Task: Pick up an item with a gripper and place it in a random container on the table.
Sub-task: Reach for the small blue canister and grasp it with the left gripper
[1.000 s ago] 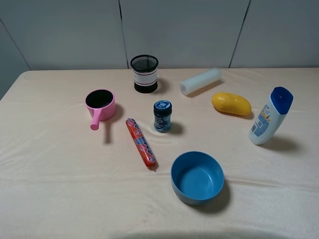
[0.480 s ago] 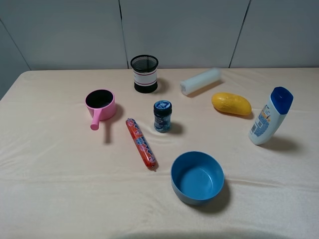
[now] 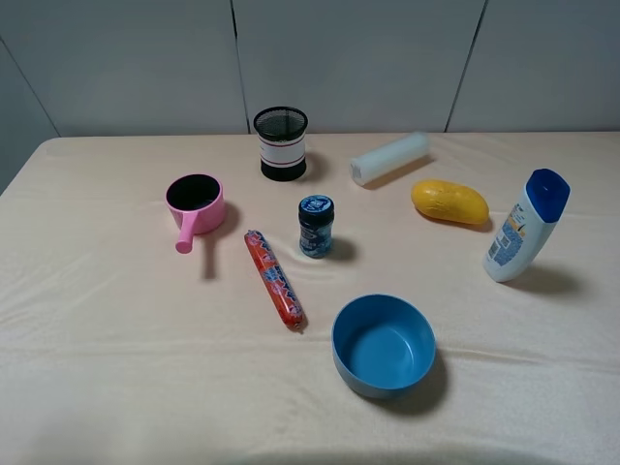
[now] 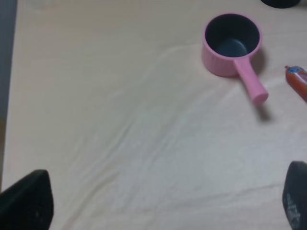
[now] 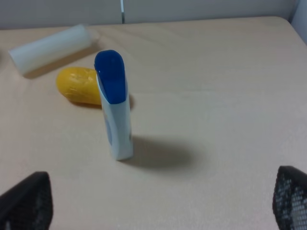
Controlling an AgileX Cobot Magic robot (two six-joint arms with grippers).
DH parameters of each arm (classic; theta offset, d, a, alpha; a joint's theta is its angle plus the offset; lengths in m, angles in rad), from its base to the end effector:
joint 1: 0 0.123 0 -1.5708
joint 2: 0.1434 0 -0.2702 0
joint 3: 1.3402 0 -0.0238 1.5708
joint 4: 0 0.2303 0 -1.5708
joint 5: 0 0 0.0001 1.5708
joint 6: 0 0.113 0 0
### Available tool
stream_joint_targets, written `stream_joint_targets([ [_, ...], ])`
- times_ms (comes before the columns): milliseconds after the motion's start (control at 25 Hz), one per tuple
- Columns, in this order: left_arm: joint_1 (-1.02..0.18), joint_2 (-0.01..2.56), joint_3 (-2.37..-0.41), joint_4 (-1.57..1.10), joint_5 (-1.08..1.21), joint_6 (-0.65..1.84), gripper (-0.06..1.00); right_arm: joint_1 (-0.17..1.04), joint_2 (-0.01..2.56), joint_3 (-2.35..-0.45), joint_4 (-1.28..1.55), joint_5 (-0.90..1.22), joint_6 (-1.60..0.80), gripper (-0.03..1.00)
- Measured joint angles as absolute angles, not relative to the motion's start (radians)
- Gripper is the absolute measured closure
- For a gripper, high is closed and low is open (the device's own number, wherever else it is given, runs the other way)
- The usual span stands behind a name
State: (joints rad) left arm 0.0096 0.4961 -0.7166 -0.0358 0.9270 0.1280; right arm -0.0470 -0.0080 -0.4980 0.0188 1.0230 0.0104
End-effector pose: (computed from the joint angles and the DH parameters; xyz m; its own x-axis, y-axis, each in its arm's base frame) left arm 0.0874 -0.0024 0.3111 -0.5754 0.1007 -0.8116 0.0753 0.9947 0.0701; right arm 0.0127 0.0012 0.2608 -0.4154 0.0397 -0.9088 0.0408 0.9989 0.0250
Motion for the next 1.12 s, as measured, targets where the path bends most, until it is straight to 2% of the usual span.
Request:
stream_joint_targets([
  [640, 0.010, 0.970, -0.917, -0.076, 0.898, 0.128, 0.01, -0.047, -0.008, -0.498, 0.019, 1.023, 0.010, 0.27],
  [1120, 0.010, 1.212, -0.928, -0.214, 0.769, 0.215, 0.02, -0.047, -0.008, -0.498, 0.019, 1.023, 0.010, 0.27],
])
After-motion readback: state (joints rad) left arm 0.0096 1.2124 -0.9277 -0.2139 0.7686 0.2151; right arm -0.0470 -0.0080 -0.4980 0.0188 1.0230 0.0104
